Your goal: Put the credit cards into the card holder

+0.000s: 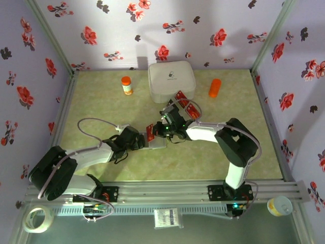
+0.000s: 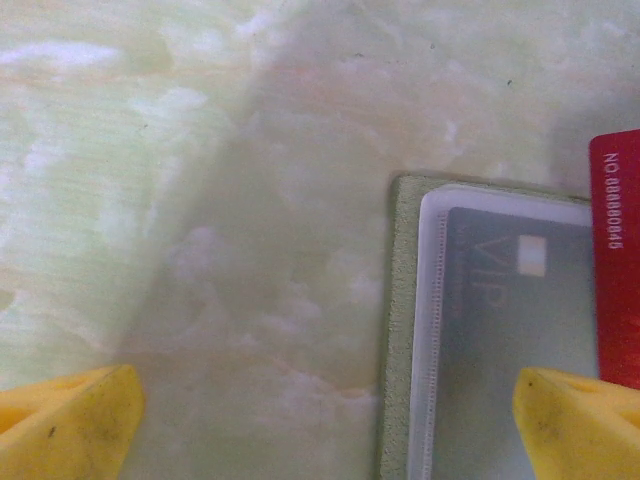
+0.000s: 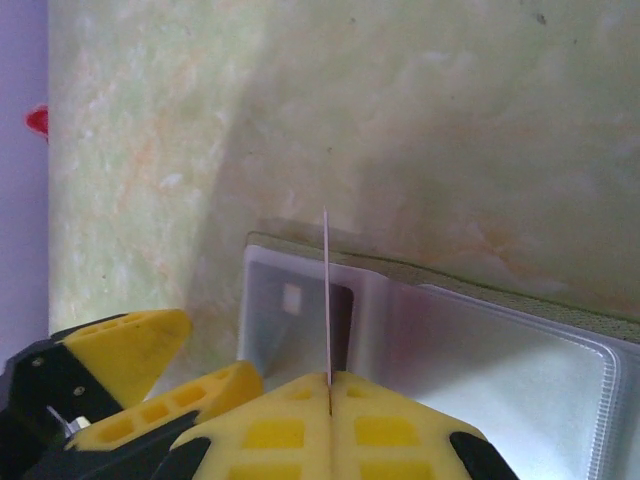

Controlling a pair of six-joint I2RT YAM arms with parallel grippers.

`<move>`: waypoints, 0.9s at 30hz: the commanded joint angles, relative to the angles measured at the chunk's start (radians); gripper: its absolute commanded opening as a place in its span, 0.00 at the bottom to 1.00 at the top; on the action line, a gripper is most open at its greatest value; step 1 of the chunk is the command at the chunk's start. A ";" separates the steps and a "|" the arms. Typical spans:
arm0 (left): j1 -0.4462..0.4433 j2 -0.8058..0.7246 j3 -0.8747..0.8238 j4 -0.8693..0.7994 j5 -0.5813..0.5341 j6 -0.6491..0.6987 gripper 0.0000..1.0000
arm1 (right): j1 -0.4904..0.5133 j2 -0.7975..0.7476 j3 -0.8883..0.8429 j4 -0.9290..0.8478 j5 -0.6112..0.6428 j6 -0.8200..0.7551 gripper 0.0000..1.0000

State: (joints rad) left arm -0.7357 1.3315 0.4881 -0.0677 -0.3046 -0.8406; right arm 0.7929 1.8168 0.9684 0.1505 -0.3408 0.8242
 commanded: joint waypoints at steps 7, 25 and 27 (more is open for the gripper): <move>0.007 -0.008 0.001 -0.120 -0.009 -0.006 0.99 | 0.015 0.041 -0.016 0.038 -0.015 0.033 0.00; 0.007 0.073 -0.019 -0.120 -0.006 -0.035 0.98 | 0.002 -0.048 -0.014 0.037 -0.035 0.033 0.00; 0.007 0.075 -0.019 -0.134 -0.011 -0.046 0.98 | -0.010 -0.094 -0.024 0.037 -0.029 0.033 0.00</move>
State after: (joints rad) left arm -0.7357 1.3567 0.5022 -0.0917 -0.3202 -0.8406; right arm 0.7956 1.8034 0.9592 0.1898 -0.3668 0.8497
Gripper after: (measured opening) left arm 0.979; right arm 0.057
